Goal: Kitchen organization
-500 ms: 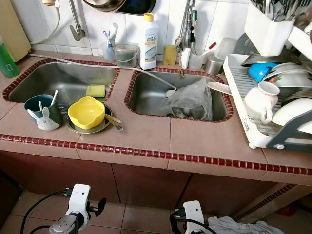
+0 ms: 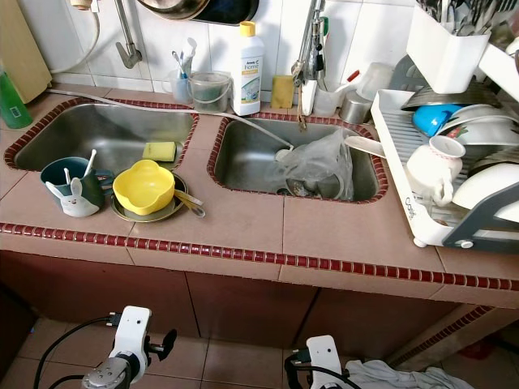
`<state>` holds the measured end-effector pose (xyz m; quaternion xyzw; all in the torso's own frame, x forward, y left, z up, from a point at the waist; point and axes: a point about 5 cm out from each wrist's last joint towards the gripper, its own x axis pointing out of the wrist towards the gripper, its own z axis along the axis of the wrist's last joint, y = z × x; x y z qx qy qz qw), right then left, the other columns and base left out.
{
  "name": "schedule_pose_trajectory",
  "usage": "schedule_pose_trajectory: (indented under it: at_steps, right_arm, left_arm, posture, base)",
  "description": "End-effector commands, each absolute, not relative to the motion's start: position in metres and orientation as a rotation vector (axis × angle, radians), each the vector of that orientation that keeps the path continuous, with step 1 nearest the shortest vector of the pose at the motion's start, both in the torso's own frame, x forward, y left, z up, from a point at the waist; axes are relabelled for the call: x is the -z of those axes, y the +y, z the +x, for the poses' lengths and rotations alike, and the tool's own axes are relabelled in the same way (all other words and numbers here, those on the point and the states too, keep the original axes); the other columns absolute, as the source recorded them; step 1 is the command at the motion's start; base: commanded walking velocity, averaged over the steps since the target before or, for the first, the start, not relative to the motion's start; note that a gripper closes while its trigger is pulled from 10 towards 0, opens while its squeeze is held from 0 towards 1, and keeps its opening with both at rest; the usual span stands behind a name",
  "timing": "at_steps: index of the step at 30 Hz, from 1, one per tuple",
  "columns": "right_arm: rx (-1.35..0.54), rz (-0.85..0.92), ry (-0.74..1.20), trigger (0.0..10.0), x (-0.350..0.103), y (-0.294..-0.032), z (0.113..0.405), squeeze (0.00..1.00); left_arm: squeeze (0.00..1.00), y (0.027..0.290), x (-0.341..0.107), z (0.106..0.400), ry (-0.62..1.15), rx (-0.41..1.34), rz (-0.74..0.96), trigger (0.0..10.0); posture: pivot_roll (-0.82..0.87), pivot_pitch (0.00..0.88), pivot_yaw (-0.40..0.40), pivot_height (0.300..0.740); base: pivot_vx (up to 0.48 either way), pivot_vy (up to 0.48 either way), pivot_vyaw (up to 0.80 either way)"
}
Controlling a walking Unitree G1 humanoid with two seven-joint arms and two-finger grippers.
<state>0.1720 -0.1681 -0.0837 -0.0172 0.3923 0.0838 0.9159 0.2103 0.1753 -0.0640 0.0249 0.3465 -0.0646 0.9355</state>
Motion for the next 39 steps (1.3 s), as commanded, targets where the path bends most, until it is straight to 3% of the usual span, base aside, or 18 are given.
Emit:
schedule_pose_trajectory:
  at_steps: [1, 20, 26, 39]
  right_arm:
    - [-0.163, -0.049, 0.819, 10.0, 0.085, -0.171, 0.170, 0.00]
    - [-0.224, -0.097, 0.809, 10.0, 0.084, -0.174, 0.167, 0.00]
    - [-0.193, -0.100, 0.816, 10.0, 0.084, -0.184, 0.166, 0.00]
    - [-0.200, -0.090, 0.809, 10.0, 0.083, -0.179, 0.171, 0.00]
  left_arm:
    - [0.00, 0.177, 0.064, 0.210, 0.706, 0.128, 0.049, 10.0]
    - [0.00, 0.177, 0.064, 0.205, 0.678, 0.235, 0.137, 10.0]
    - [0.00, 0.186, 0.064, 0.203, 0.684, 0.189, 0.108, 10.0]
    - [0.00, 0.182, 0.062, 0.207, 0.670, 0.201, 0.101, 10.0]
  posture:
    - [0.08, 0.000, -0.049, 0.740]
    - [0.08, 0.000, -0.041, 0.740]
    - [0.08, 0.000, -0.043, 0.740]
    - [0.09, 0.000, -0.046, 0.740]
  base:
    - [0.000, 0.000, 0.00]
    - [0.000, 0.000, 0.00]
    - [0.000, 0.000, 0.00]
    - [0.000, 0.000, 0.00]
